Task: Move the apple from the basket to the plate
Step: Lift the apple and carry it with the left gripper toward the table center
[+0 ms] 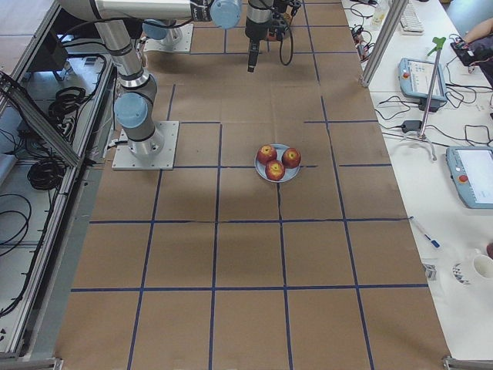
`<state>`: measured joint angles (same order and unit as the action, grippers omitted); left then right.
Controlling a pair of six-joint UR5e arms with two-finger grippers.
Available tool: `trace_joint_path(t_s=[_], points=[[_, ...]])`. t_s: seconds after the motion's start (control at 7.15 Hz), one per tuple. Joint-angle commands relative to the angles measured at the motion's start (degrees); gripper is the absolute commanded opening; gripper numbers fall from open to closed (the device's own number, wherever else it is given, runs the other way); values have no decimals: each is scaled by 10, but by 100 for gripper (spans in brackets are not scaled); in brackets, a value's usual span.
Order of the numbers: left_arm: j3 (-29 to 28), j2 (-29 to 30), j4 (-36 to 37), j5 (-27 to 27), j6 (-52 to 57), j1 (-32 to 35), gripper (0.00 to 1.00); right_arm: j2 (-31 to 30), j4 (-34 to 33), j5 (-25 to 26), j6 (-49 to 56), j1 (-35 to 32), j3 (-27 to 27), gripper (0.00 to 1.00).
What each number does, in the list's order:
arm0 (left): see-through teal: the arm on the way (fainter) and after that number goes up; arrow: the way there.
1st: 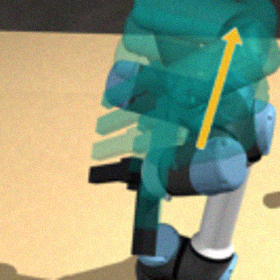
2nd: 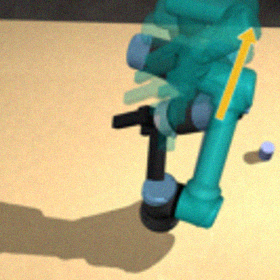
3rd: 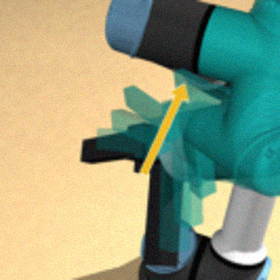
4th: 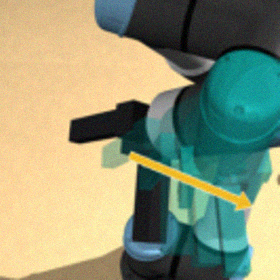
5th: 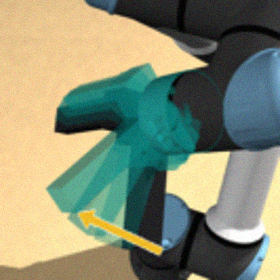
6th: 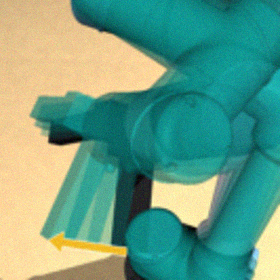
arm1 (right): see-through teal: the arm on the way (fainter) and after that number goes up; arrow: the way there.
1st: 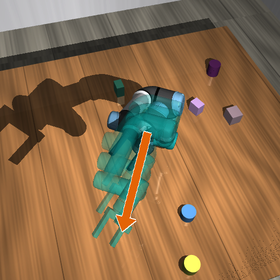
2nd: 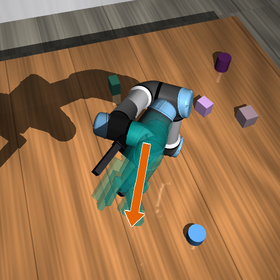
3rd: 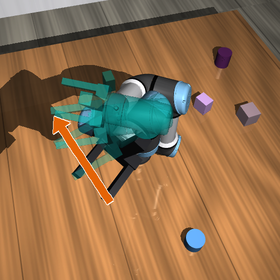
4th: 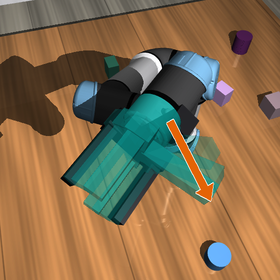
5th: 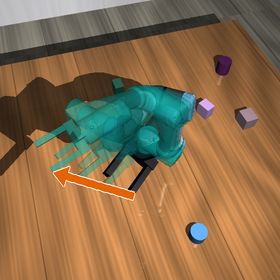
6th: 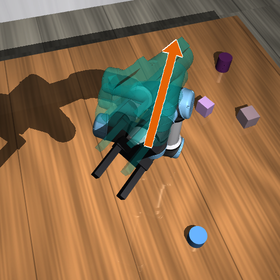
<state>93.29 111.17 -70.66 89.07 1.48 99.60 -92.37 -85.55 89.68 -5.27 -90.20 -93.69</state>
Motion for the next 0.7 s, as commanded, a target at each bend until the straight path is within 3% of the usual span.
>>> trace_joint_path(t_s=[0.0, 0.28, 0.56], points=[[1, 25, 51, -1, -121, 73, 42, 1, -1, 1, 0, 0, 0, 100], [1, 69, 132, -1, -205, 127, 42, 2, 0, 1, 0, 0, 0, 100], [14, 94, 204, -1, -215, 140, 42, 1, 0, 0, 0, -1, 0, 100]])
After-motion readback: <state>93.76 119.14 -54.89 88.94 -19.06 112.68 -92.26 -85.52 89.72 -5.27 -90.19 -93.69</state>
